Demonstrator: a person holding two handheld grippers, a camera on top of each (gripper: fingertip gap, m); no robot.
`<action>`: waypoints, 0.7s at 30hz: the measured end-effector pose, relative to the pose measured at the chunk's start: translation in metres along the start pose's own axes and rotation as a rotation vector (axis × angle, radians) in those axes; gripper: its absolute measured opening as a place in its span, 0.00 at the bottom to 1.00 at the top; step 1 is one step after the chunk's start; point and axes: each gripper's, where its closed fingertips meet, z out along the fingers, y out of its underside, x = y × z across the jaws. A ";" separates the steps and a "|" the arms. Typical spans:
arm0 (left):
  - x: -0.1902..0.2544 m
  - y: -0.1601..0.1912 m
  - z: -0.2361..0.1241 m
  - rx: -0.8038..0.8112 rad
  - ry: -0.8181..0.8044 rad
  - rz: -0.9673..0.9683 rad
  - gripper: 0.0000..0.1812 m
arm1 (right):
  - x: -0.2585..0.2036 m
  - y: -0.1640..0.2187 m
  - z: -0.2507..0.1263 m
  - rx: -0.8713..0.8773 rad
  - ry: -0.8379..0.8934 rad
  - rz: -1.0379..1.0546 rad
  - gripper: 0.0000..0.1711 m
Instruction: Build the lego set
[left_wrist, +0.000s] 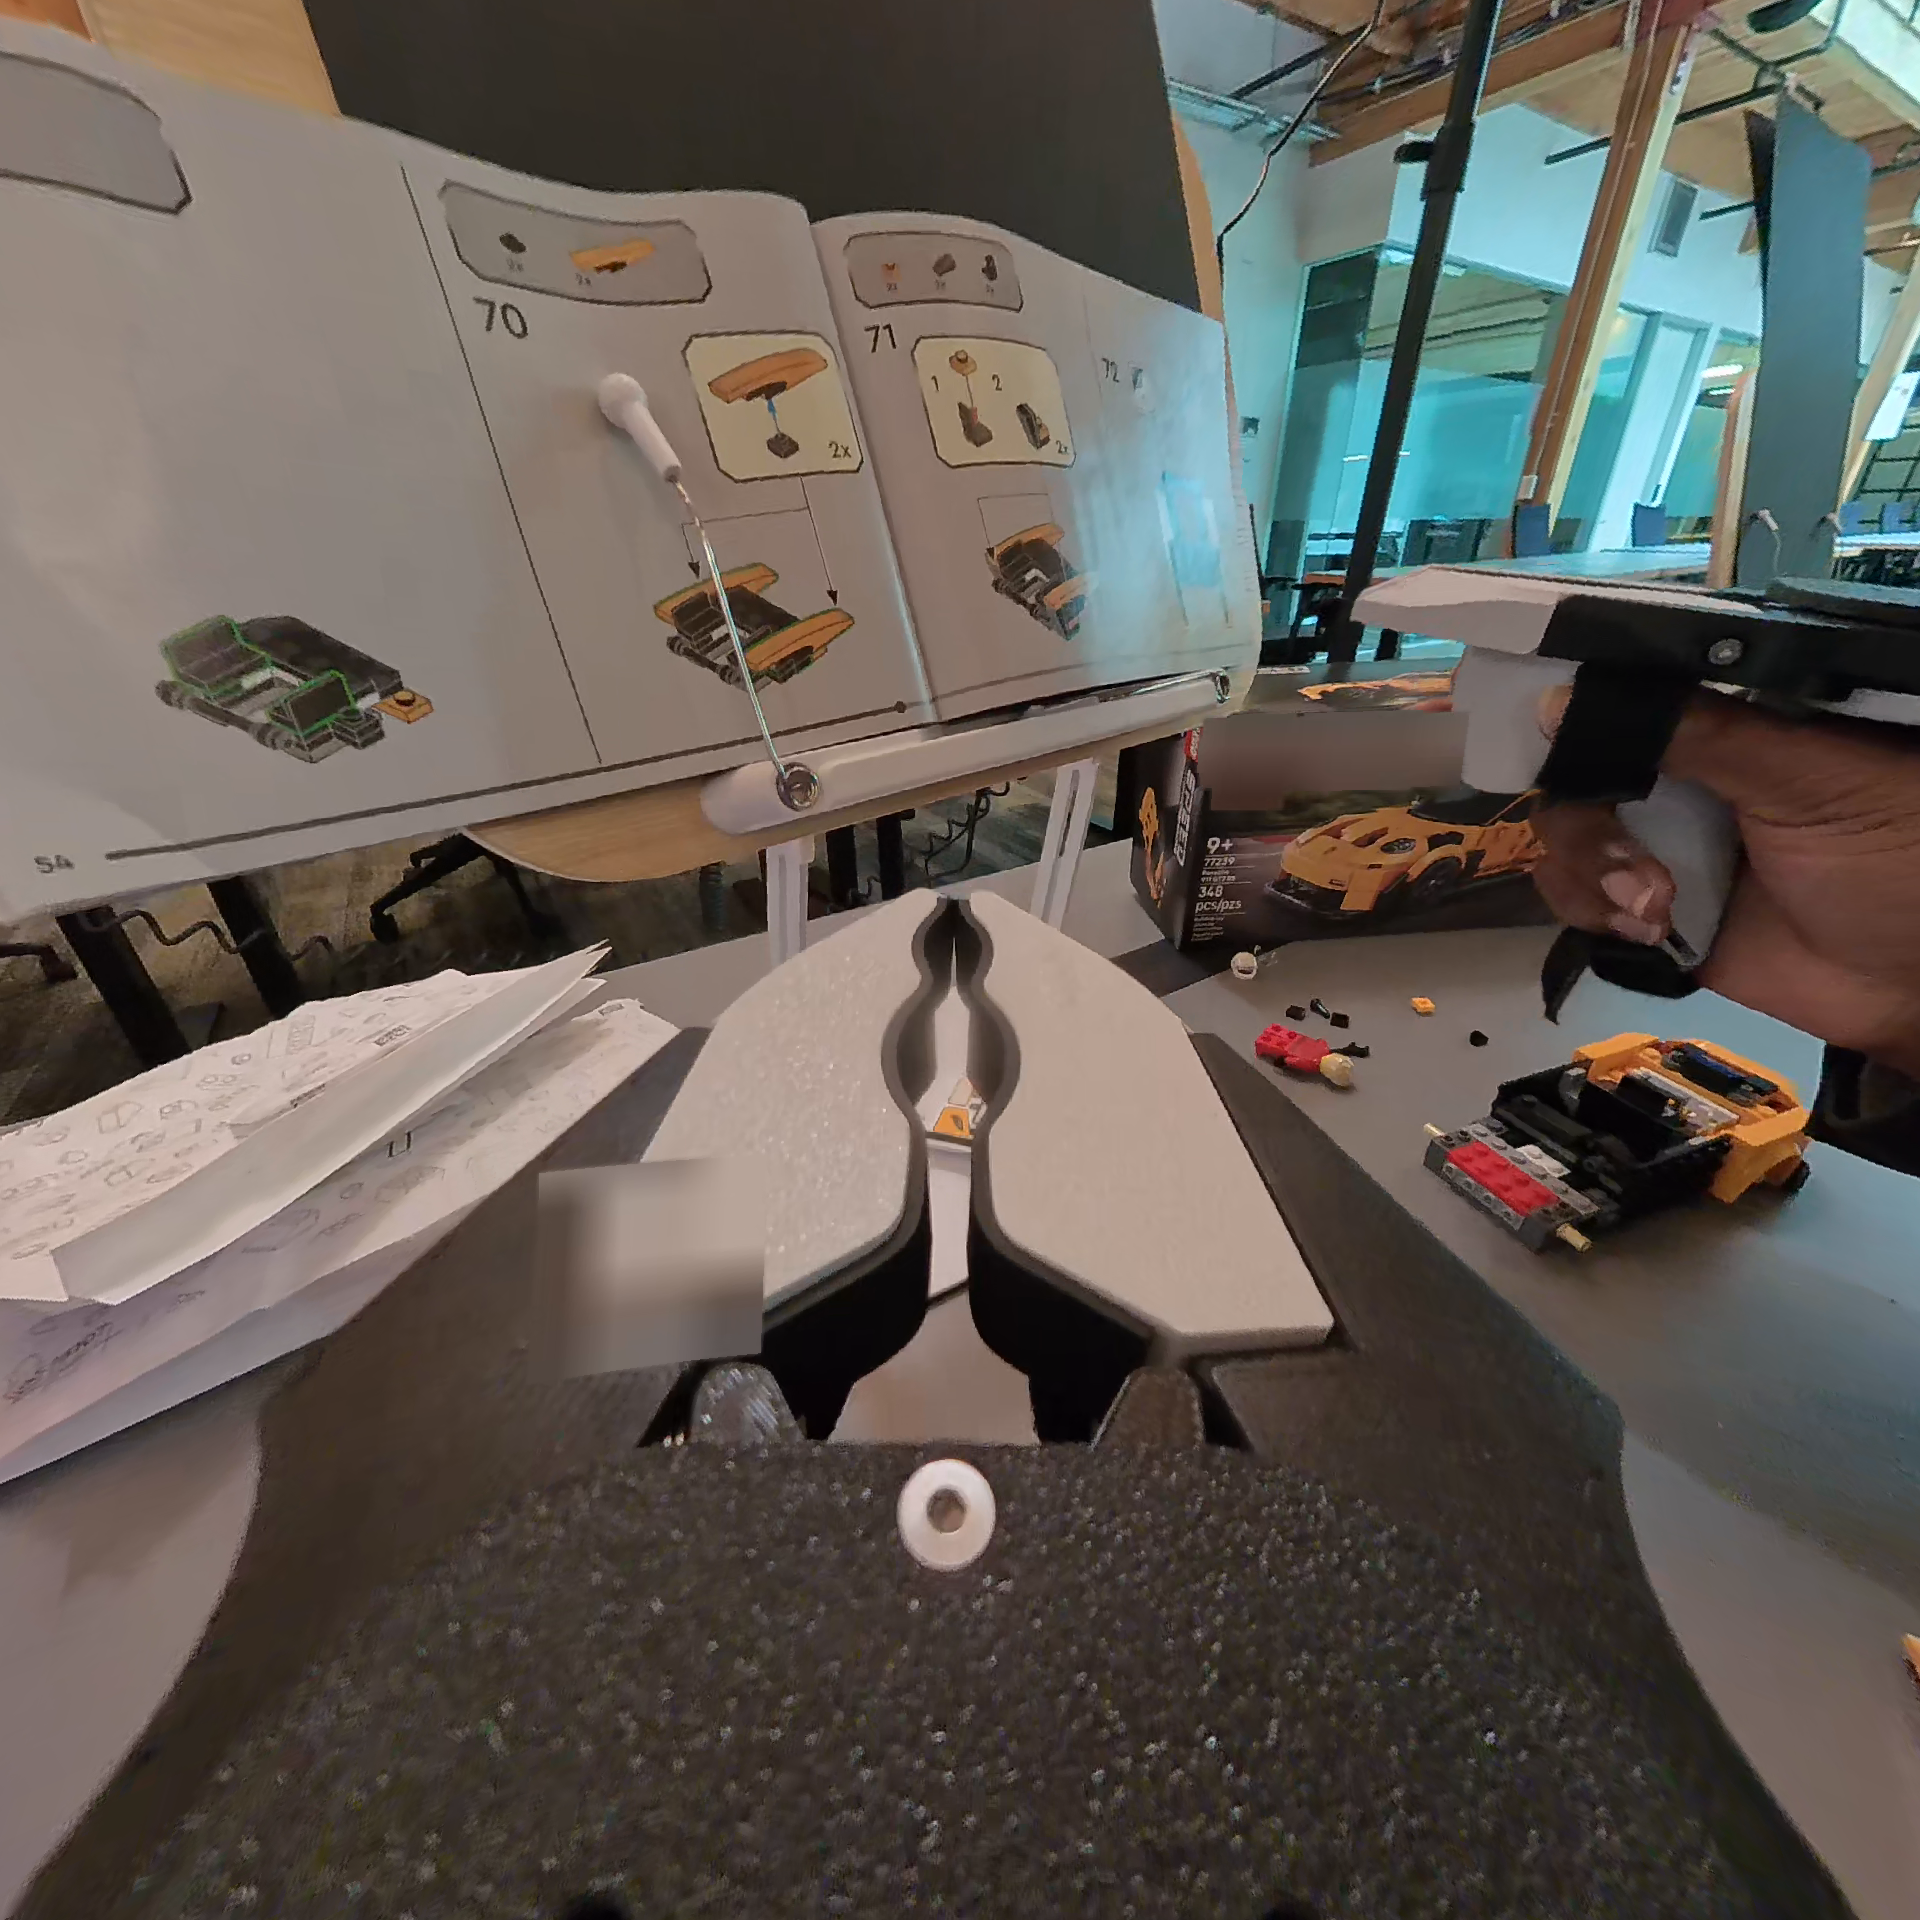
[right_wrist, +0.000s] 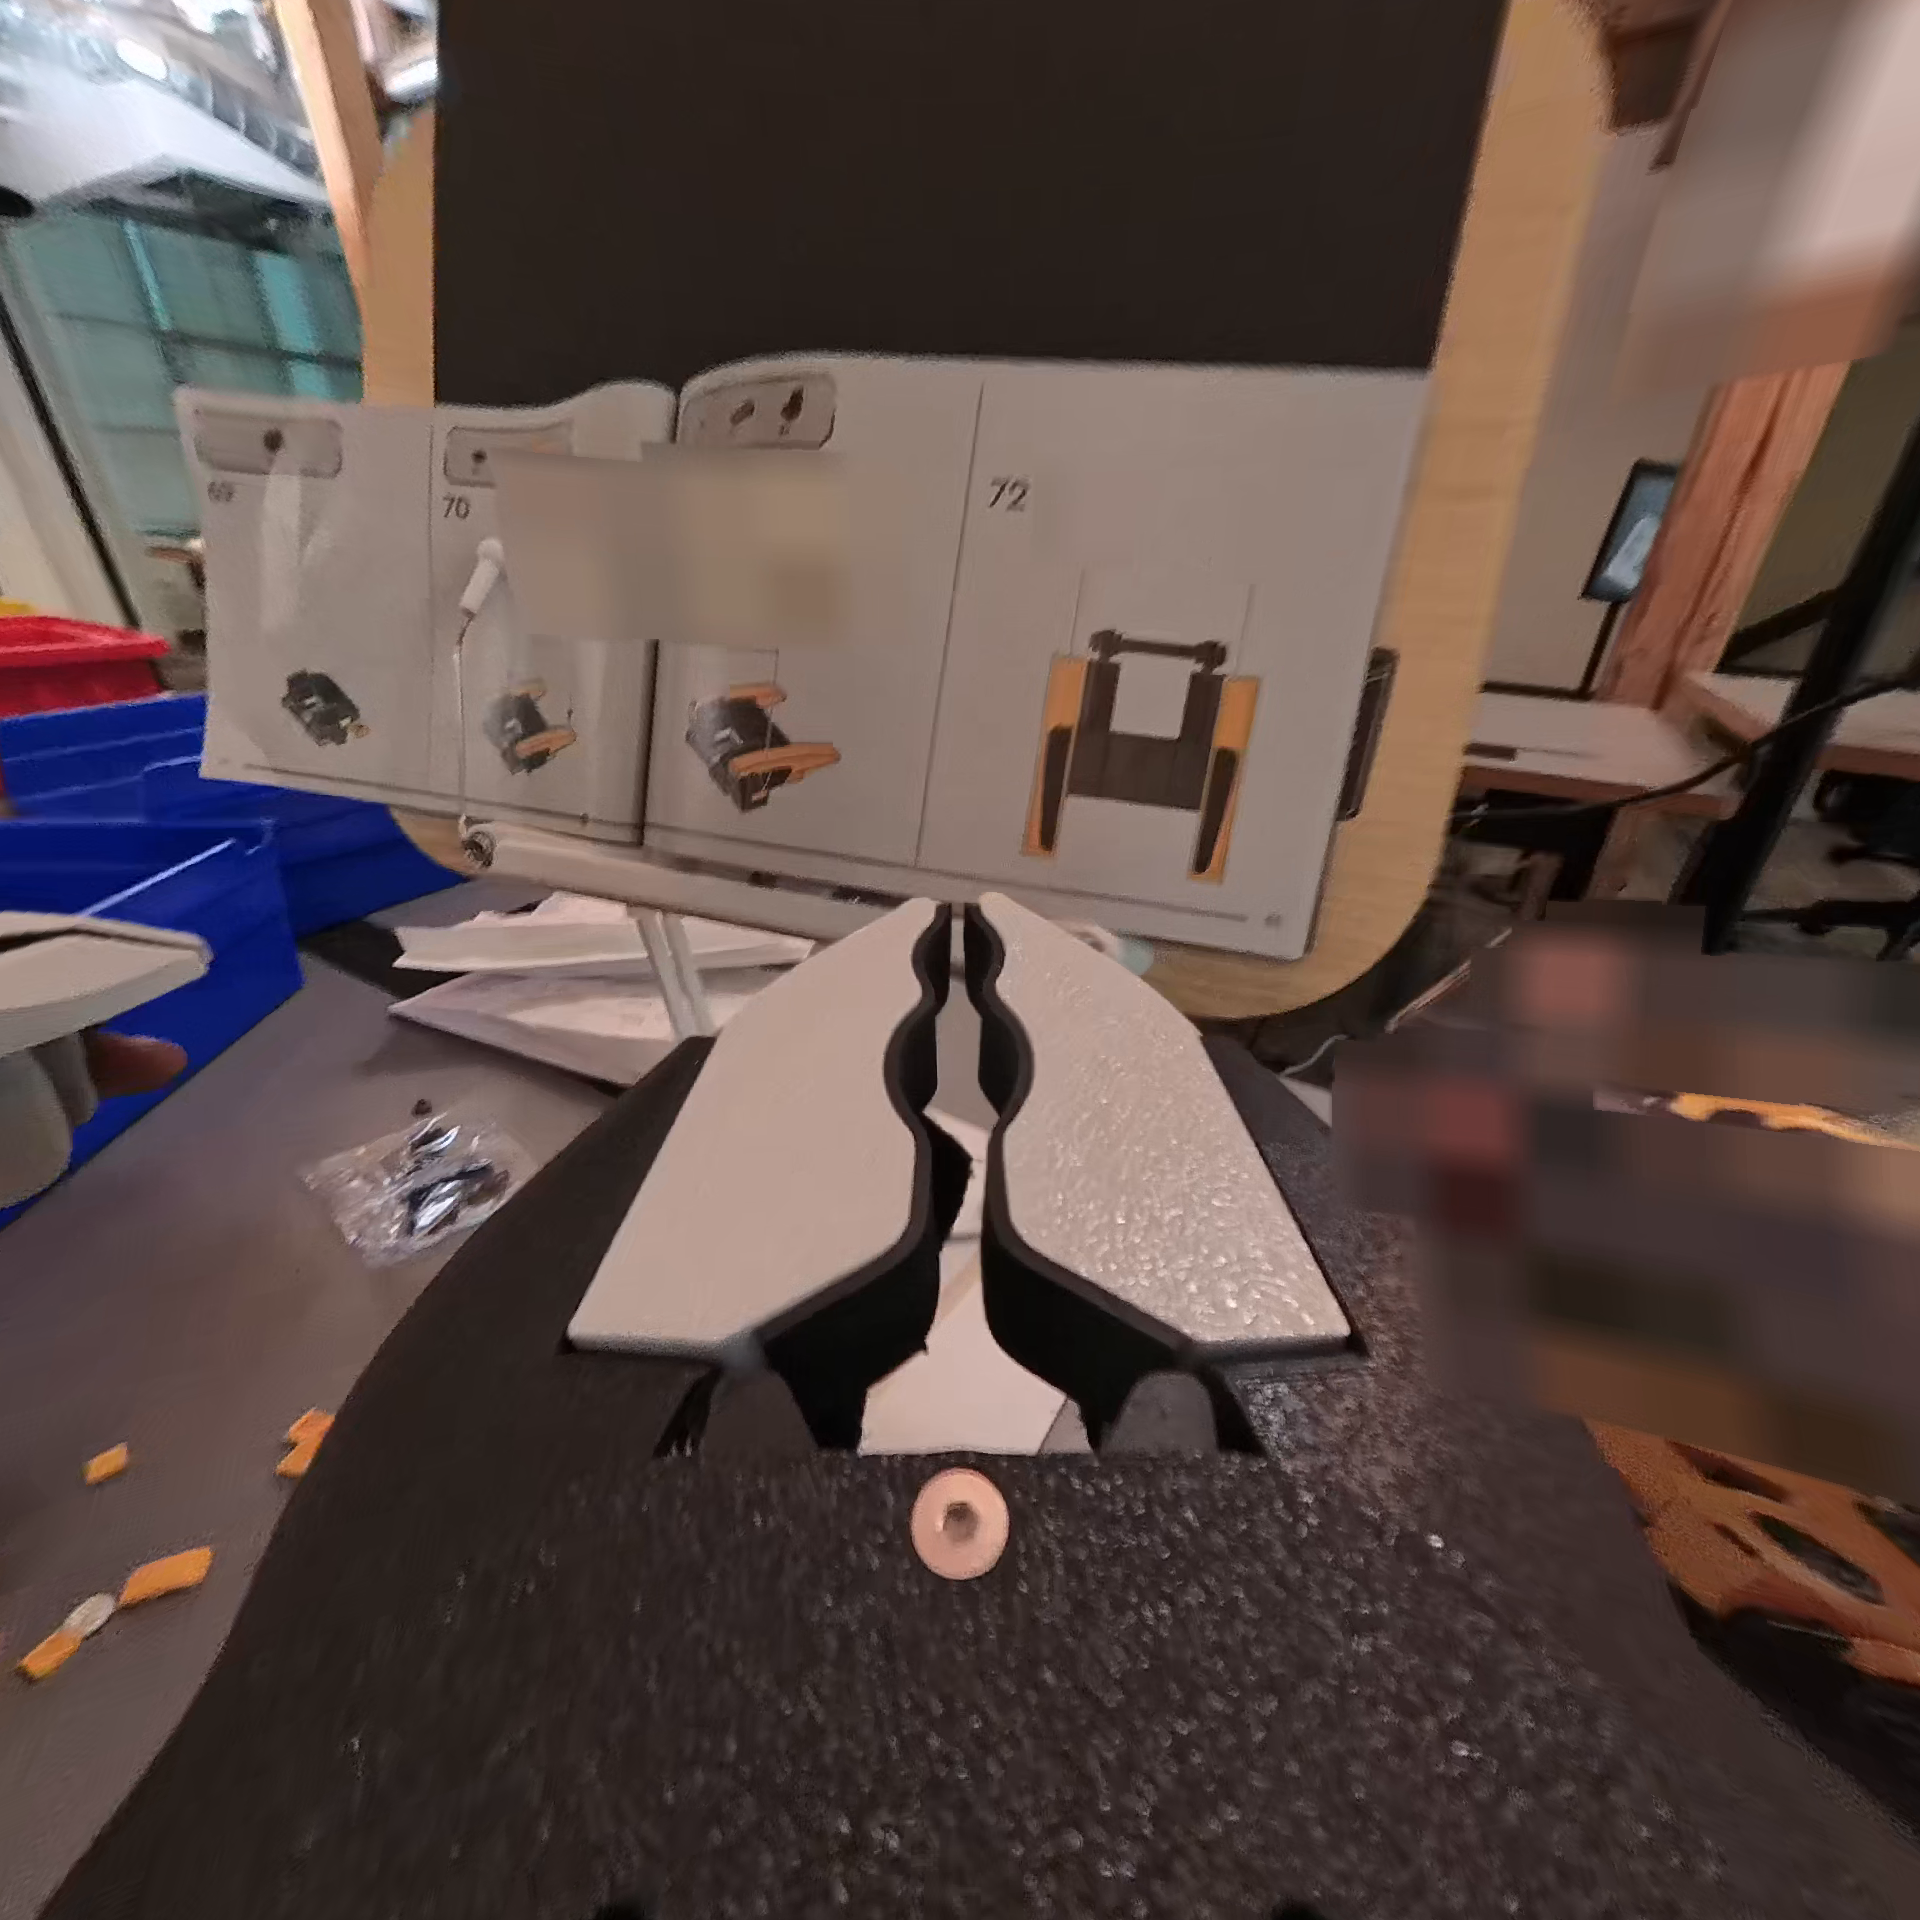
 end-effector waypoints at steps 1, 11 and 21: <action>-0.001 0.002 0.000 -0.006 -0.001 -0.006 0.00 | -0.004 0.005 0.002 -0.031 -0.026 0.009 0.02; -0.034 -0.009 -0.010 0.034 -0.072 -0.103 0.00 | -0.067 0.125 0.010 -0.652 -0.323 -0.187 0.36; -0.037 -0.006 -0.008 0.027 -0.065 -0.120 0.00 | -0.059 0.195 0.037 -0.940 -0.356 -0.187 0.51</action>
